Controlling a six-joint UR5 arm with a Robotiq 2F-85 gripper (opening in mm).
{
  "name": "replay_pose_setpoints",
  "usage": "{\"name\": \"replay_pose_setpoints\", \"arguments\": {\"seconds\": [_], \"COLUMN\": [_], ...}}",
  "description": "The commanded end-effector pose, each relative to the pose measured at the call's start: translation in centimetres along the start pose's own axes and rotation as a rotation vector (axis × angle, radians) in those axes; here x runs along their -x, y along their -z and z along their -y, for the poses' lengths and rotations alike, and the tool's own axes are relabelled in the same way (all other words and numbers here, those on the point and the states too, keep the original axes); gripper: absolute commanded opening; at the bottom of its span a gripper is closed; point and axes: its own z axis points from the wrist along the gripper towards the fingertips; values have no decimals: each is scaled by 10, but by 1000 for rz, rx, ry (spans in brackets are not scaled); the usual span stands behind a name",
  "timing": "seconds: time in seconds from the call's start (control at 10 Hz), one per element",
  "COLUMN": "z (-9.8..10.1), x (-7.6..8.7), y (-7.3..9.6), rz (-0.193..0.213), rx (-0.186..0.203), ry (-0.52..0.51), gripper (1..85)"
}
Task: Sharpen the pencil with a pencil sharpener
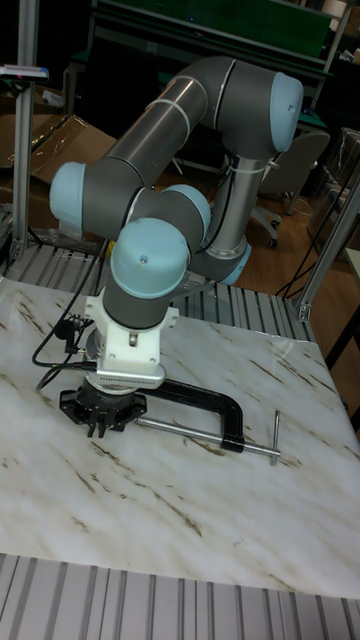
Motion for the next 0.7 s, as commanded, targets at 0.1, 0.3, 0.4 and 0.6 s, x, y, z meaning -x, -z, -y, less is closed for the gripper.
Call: {"name": "replay_pose_setpoints", "arguments": {"seconds": [0.1,0.3,0.4,0.6], "z": [0,-1,-3,-5], "x": [-2,5,7,15], "y": [5,-4,-3,-1], "rz": [-7,37,44,79], "rx": [55,82,86,100], "ry": [25,34,33,36], "gripper": [10,10,10,10]}}
